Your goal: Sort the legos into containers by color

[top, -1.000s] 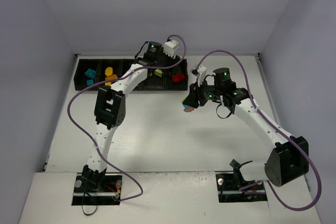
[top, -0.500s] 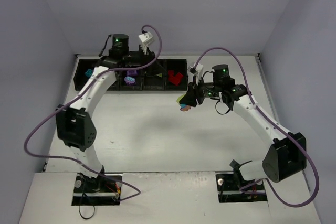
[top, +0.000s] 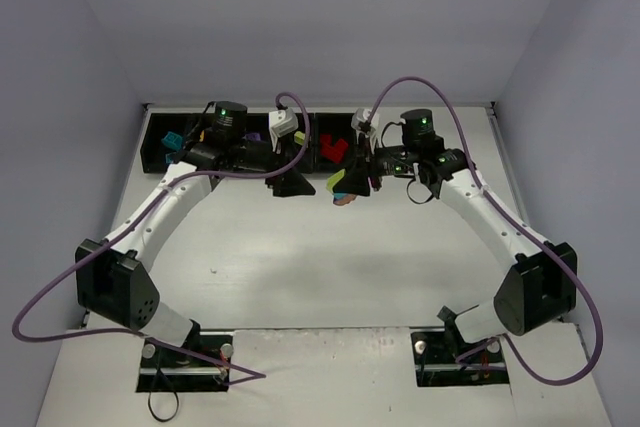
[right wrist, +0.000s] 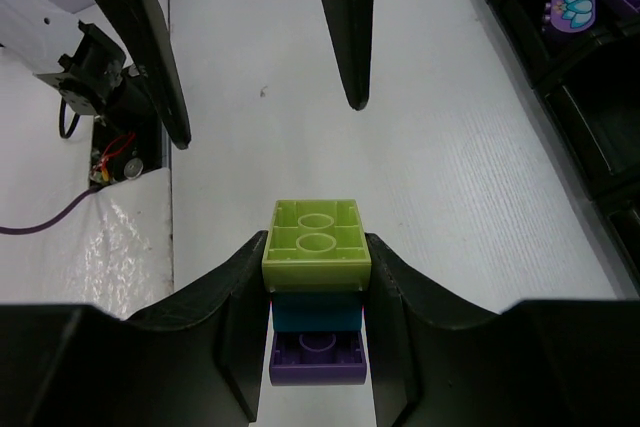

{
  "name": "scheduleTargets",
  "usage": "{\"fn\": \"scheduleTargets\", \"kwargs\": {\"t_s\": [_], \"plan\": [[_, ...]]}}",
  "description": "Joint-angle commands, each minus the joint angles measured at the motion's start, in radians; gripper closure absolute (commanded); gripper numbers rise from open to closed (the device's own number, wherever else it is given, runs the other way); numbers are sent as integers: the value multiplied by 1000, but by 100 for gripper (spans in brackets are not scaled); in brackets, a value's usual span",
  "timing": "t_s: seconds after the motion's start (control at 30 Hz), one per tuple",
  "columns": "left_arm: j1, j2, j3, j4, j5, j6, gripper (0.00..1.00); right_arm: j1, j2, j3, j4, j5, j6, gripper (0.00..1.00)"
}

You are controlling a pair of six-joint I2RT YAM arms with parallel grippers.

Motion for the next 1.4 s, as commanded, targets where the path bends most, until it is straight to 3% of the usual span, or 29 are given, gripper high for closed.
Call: {"fn": "scheduleTargets", "kwargs": {"t_s": [0.0,0.87,1.07,1.13,1.17,1.23,1.37], "plan": [[-18,-56,11,38,41,24,38,19,10,58,56,-95,-25,100],[-61,51,77,0,66,38,41,63,53,113,54,-172,-34,100],[-61,72,94,-3,79,38,55,63,64,113,54,-190,-42,100],[-63,79,98,0,96,40,77,63,63,106,54,-190,-48,100],[-63,82,98,0,96,40,77,65,63,106,53,-189,-48,100],[-61,85,98,-1,108,40,93,65,61,99,53,-190,-53,99],[-63,83,88,-3,122,53,100,63,46,84,54,-182,-65,94]]}}
